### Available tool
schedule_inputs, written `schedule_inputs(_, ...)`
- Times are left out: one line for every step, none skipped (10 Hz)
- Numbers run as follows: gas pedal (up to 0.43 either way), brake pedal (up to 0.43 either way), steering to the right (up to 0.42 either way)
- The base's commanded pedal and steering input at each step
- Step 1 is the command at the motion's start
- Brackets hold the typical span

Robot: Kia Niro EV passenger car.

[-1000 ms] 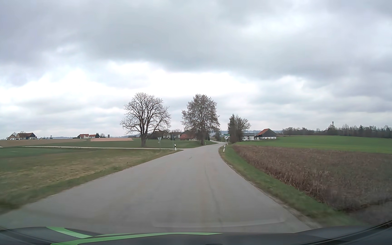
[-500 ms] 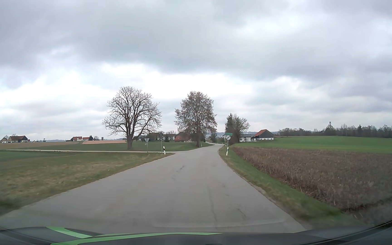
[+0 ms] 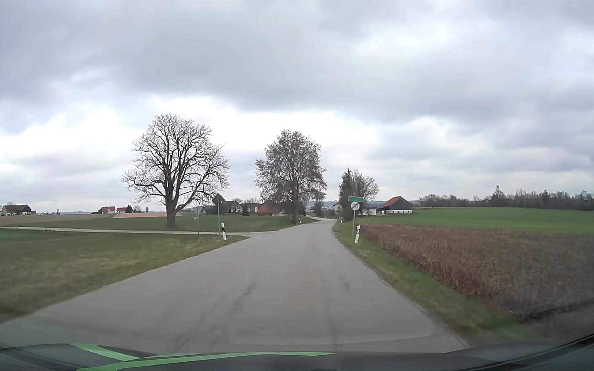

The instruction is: Follow the waypoints while adhering to traffic rules and regulations

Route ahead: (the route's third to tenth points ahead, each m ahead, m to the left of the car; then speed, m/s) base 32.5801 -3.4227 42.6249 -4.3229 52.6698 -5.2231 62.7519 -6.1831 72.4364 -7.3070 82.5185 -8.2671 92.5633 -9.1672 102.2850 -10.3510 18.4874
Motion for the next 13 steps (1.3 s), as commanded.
schedule_inputs(0.087,0.000,0.007)
schedule_inputs(0.087,0.000,0.007)
schedule_inputs(0.087,0.000,0.007)
schedule_inputs(0.087,0.000,0.007)
schedule_inputs(0.098,0.000,0.007)
schedule_inputs(0.098,0.000,0.007)
schedule_inputs(0.098,0.000,0.007)
schedule_inputs(0.098,0.000,0.008)
schedule_inputs(0.098,0.000,0.009)
schedule_inputs(0.098,0.000,0.010)
schedule_inputs(0.098,0.000,0.011)
schedule_inputs(0.098,0.000,0.011)
schedule_inputs(0.098,0.000,0.011)
